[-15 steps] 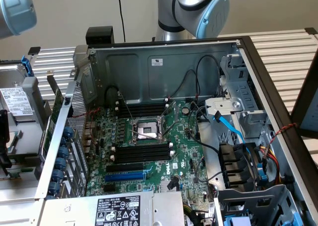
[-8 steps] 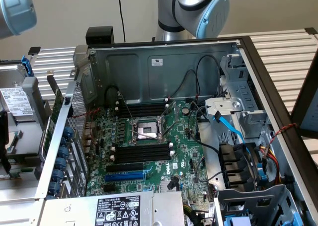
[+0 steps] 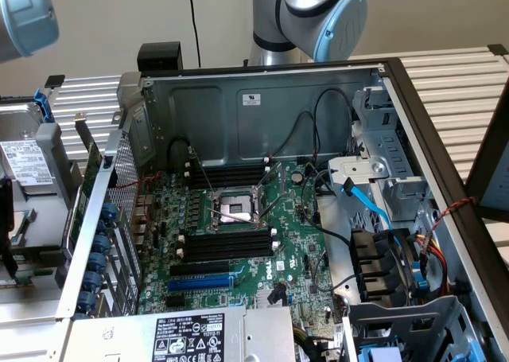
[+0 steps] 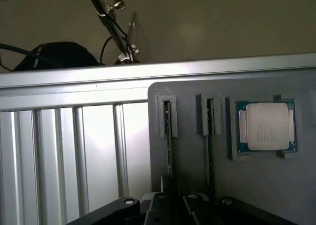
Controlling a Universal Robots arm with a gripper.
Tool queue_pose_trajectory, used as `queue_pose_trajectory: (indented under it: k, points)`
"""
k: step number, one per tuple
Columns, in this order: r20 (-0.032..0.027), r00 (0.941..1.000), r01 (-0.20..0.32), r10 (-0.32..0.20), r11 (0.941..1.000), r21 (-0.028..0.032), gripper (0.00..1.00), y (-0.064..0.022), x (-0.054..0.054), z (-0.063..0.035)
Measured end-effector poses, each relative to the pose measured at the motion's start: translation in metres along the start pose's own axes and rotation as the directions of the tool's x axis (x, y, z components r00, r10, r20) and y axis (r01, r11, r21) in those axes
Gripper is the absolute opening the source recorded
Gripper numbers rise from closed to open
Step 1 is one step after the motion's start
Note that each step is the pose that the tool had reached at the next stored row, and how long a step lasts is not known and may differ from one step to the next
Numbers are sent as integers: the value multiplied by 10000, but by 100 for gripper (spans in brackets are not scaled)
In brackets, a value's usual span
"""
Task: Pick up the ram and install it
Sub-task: 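Pick up the ram and move it above insertion slot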
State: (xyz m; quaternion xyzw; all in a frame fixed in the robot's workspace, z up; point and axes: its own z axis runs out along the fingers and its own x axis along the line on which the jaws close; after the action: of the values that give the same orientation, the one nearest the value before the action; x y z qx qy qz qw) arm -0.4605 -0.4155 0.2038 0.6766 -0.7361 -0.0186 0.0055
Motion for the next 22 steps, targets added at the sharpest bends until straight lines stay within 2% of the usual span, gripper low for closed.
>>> queue_pose_trajectory:
  k: [9, 13, 22]
  points:
    - [0, 10000, 0, 0, 10000, 0, 17, 0, 0, 7]
    - [0, 10000, 0, 0, 10000, 0, 12, 0, 0, 7]
    - [-1, 10000, 0, 0, 10000, 0, 12, 0, 0, 7]
